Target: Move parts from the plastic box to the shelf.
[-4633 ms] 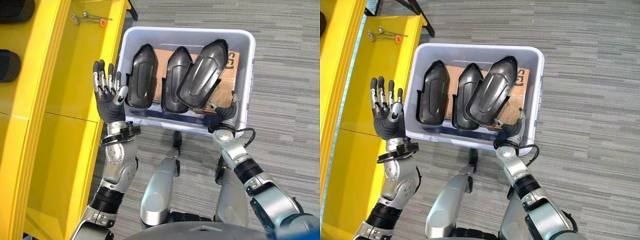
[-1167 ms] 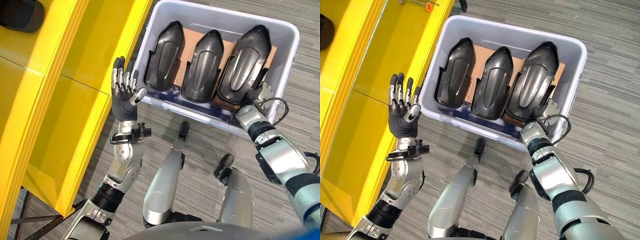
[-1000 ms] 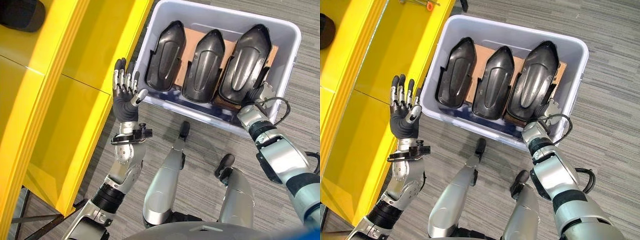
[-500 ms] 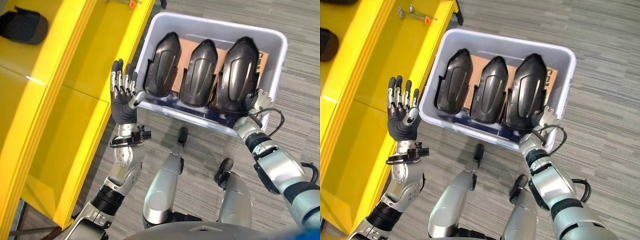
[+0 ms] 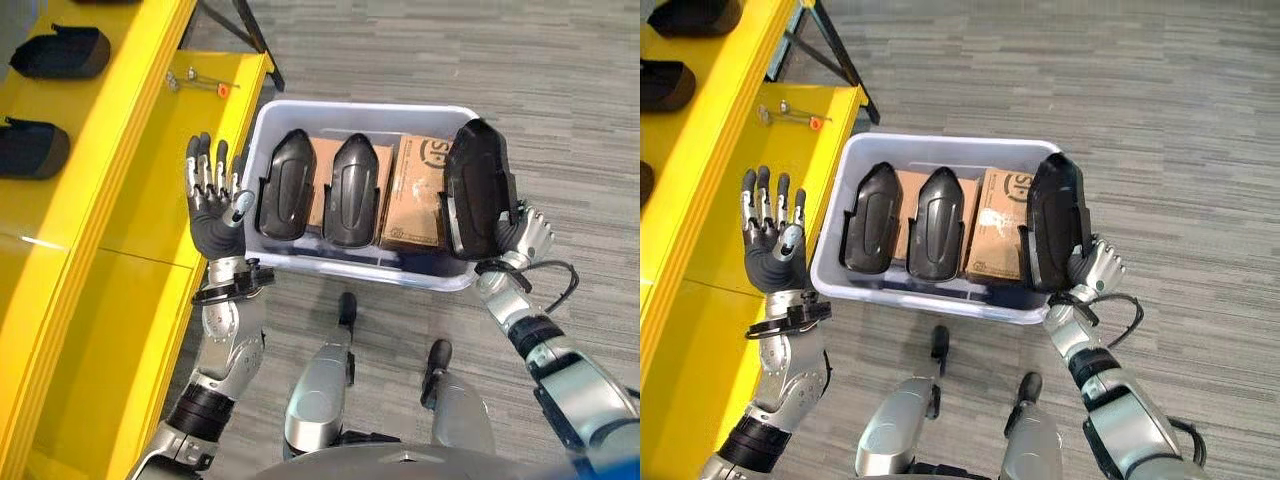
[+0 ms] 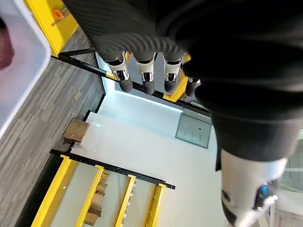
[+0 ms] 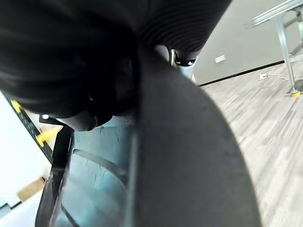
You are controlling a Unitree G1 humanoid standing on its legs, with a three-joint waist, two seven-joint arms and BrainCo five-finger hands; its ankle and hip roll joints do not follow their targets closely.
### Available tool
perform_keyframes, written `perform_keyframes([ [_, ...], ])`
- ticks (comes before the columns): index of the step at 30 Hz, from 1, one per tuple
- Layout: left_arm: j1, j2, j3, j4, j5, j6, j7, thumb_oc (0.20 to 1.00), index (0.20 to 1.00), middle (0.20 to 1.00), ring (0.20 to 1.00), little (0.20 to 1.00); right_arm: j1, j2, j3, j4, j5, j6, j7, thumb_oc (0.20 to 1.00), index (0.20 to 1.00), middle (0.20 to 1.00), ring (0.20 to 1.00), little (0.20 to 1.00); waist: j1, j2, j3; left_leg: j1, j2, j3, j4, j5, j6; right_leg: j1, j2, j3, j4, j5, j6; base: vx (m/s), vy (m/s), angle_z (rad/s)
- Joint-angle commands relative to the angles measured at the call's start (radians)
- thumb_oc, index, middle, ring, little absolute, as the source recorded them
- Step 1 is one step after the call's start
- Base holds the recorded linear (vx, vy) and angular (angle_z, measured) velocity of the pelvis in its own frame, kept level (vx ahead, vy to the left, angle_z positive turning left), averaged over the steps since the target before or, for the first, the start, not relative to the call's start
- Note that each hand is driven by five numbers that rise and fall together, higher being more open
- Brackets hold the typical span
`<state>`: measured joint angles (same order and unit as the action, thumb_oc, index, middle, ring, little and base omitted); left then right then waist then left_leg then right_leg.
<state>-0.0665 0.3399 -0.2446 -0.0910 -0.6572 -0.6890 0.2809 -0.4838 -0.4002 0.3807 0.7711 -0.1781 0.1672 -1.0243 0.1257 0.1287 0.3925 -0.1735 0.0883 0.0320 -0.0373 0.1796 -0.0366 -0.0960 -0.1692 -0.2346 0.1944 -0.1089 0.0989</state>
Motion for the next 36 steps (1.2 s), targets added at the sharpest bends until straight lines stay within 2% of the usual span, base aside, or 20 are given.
perform_keyframes([
  [1,-0.004,0.016,0.011,-0.013,0.008,-0.038,-0.05,1.0,1.0,1.0,1.0,1.0,-0.01,0.004,-0.004,-0.054,-0.097,-0.077,-0.032,0.2,0.2,0.2,0.2,0.2,0.018,-0.05,-0.048,0.025,0.024,-0.009,-0.024,-0.017,-0.014,0.06,-0.029,-0.023,-0.063,0.089,-0.034,0.14,0.014,-0.06],
  [6,0.042,0.005,0.036,-0.026,0.016,-0.022,-0.061,1.0,1.0,1.0,1.0,1.0,0.071,0.018,0.005,-0.143,-0.109,-0.108,0.047,0.2,0.2,0.2,0.2,0.2,0.01,-0.059,-0.089,0.068,0.03,-0.011,-0.026,-0.02,-0.016,0.108,-0.032,-0.021,-0.072,0.087,-0.036,0.11,0.02,-0.07],
  [9,0.085,-0.005,0.067,-0.042,0.038,0.019,-0.071,1.0,1.0,1.0,1.0,1.0,0.143,0.028,0.014,-0.257,-0.063,-0.145,0.16,0.2,0.2,0.2,0.2,0.2,0.007,-0.077,-0.131,0.105,0.033,-0.013,-0.03,-0.024,-0.016,0.153,-0.033,-0.027,-0.083,0.086,-0.033,0.15,0.042,-0.04],
  [10,0.088,-0.005,0.068,-0.044,0.04,0.021,-0.071,1.0,1.0,1.0,1.0,1.0,0.148,0.028,0.015,-0.264,-0.059,-0.147,0.167,0.2,0.2,0.2,0.2,0.2,0.007,-0.078,-0.132,0.107,0.033,-0.013,-0.031,-0.024,-0.016,0.156,-0.033,-0.028,-0.084,0.086,-0.033,0.13,0.057,-0.01],
  [12,0.114,-0.012,0.086,-0.056,0.069,0.043,-0.077,1.0,1.0,1.0,1.0,1.0,0.201,0.036,0.013,-0.34,-0.026,-0.187,0.261,0.2,0.2,0.2,0.2,0.2,0.003,-0.091,-0.153,0.126,0.032,-0.013,-0.034,-0.028,-0.014,0.178,-0.032,-0.033,-0.093,0.087,-0.03,0.07,0.064,-0.01],
  [14,0.131,-0.013,0.098,-0.062,0.08,0.05,-0.084,1.0,1.0,1.0,1.0,1.0,0.23,0.04,0.011,-0.393,0.003,-0.201,0.31,0.2,0.2,0.2,0.2,0.2,-0.001,-0.097,-0.16,0.138,0.031,-0.01,-0.035,-0.031,-0.013,0.188,-0.032,-0.036,-0.097,0.089,-0.028,0.04,0.13,-0.01],
  [16,0.186,-0.02,0.154,-0.085,0.112,0.081,-0.108,1.0,1.0,1.0,1.0,1.0,0.326,0.05,-0.02,-0.559,0.108,-0.219,0.488,0.2,0.2,0.2,0.2,0.2,-0.017,-0.118,-0.193,0.188,0.02,0.015,-0.047,-0.048,-0.002,0.23,-0.044,-0.056,-0.126,0.108,-0.006,0.03,0.345,-0.08],
  [17,0.192,-0.02,0.163,-0.082,0.118,0.085,-0.115,1.0,1.0,1.0,1.0,1.0,0.346,0.058,-0.031,-0.586,0.158,-0.22,0.537,0.2,0.2,0.2,0.2,0.2,-0.023,-0.123,-0.204,0.2,0.014,0.024,-0.05,-0.055,0.002,0.237,-0.05,-0.06,-0.132,0.116,0.004,-0.02,0.288,-0.06],
  [19,0.193,-0.02,0.169,-0.081,0.125,0.089,-0.121,1.0,1.0,1.0,1.0,1.0,0.361,0.064,-0.044,-0.605,0.187,-0.219,0.572,0.2,0.2,0.2,0.2,0.2,-0.026,-0.127,-0.21,0.208,0.006,0.033,-0.05,-0.064,0.008,0.245,-0.057,-0.066,-0.139,0.125,0.013,-0.02,0.195,-0.03],
  [21,0.191,-0.016,0.179,-0.073,0.13,0.102,-0.137,1.0,1.0,1.0,1.0,1.0,0.384,0.076,-0.061,-0.633,0.228,-0.225,0.631,0.2,0.2,0.2,0.2,0.2,-0.03,-0.134,-0.226,0.219,-0.011,0.056,-0.05,-0.078,0.02,0.256,-0.075,-0.082,-0.144,0.151,0.03,-0.04,0.256,-0.01],
  [25,0.178,-0.012,0.184,-0.061,0.152,0.12,-0.144,1.0,1.0,1.0,1.0,1.0,0.404,0.112,-0.067,-0.673,0.297,-0.222,0.717,0.2,0.2,0.2,0.2,0.2,-0.03,-0.15,-0.239,0.235,-0.044,0.113,-0.05,-0.108,0.045,0.235,-0.124,-0.123,-0.113,0.246,0.058,-0.07,0.166,-0.02],
  [26,0.175,-0.005,0.183,-0.064,0.182,0.118,-0.12,1.0,1.0,1.0,1.0,1.0,0.401,0.129,-0.061,-0.676,0.313,-0.231,0.755,0.2,0.2,0.2,0.2,0.2,-0.027,-0.153,-0.238,0.241,-0.051,0.144,-0.05,-0.123,0.054,0.204,-0.133,-0.145,-0.08,0.275,0.069,-0.13,0.15,-0.13],
  [27,0.17,-0.002,0.18,-0.063,0.182,0.121,-0.112,1.0,1.0,1.0,1.0,1.0,0.402,0.133,-0.059,-0.678,0.321,-0.233,0.776,0.2,0.2,0.2,0.2,0.2,-0.03,-0.152,-0.236,0.243,-0.053,0.15,-0.05,-0.129,0.057,0.192,-0.125,-0.143,-0.065,0.264,0.07,-0.15,0.118,-0.32],
  [28,0.149,0.001,0.17,-0.053,0.175,0.132,-0.111,1.0,1.0,1.0,1.0,1.0,0.413,0.13,-0.053,-0.696,0.349,-0.222,0.793,0.2,0.2,0.2,0.2,0.2,-0.049,-0.149,-0.242,0.231,-0.061,0.128,-0.05,-0.132,0.068,0.175,-0.064,-0.103,-0.067,0.212,0.054,-0.09,0.042,-0.24],
  [29,0.147,0.001,0.169,-0.052,0.174,0.133,-0.113,1.0,1.0,1.0,1.0,1.0,0.414,0.129,-0.053,-0.698,0.353,-0.22,0.793,0.2,0.2,0.2,0.2,0.2,-0.051,-0.149,-0.246,0.227,-0.062,0.124,-0.05,-0.13,0.068,0.172,-0.057,-0.098,-0.071,0.21,0.051,-0.08,-0.001,-0.12],
  [32,0.131,-0.006,0.139,-0.041,0.151,0.154,-0.159,1.0,1.0,1.0,1.0,1.0,0.445,0.114,-0.059,-0.73,0.392,-0.211,0.785,0.2,0.2,0.2,0.2,0.2,-0.083,-0.158,-0.271,0.196,-0.102,0.025,-0.05,-0.12,0.077,0.152,0.104,0.035,-0.108,0.129,-0.025,-0.05,-0.037,0.44],
  [33,0.133,-0.007,0.137,-0.04,0.149,0.155,-0.165,1.0,1.0,1.0,1.0,1.0,0.446,0.113,-0.06,-0.731,0.397,-0.208,0.783,0.2,0.2,0.2,0.2,0.2,-0.086,-0.159,-0.273,0.193,-0.107,0.016,-0.05,-0.118,0.077,0.15,0.12,0.048,-0.108,0.126,-0.032,-0.06,-0.071,1.15],
  [34,0.139,-0.017,0.121,-0.034,0.138,0.157,-0.187,1.0,1.0,1.0,1.0,1.0,0.449,0.112,-0.061,-0.729,0.447,-0.198,0.783,0.2,0.2,0.2,0.2,0.2,-0.099,-0.164,-0.279,0.184,-0.133,-0.031,-0.05,-0.107,0.076,0.141,0.185,0.114,-0.104,0.121,-0.057,-0.04,-0.049,1.08],
  [35,0.14,-0.018,0.119,-0.032,0.135,0.156,-0.192,1.0,1.0,1.0,1.0,1.0,0.449,0.113,-0.061,-0.727,0.45,-0.198,0.781,0.2,0.2,0.2,0.2,0.2,-0.102,-0.165,-0.28,0.183,-0.137,-0.038,-0.05,-0.105,0.076,0.14,0.195,0.125,-0.102,0.12,-0.06,-0.06,-0.08,0.85],
  [36,0.138,-0.024,0.108,-0.023,0.129,0.159,-0.204,1.0,1.0,1.0,1.0,1.0,0.448,0.114,-0.063,-0.721,0.462,-0.203,0.776,0.2,0.2,0.2,0.2,0.2,-0.11,-0.167,-0.283,0.179,-0.154,-0.07,-0.05,-0.098,0.076,0.141,0.224,0.167,-0.118,0.118,-0.071,-0.04,-0.079,0.78],
])
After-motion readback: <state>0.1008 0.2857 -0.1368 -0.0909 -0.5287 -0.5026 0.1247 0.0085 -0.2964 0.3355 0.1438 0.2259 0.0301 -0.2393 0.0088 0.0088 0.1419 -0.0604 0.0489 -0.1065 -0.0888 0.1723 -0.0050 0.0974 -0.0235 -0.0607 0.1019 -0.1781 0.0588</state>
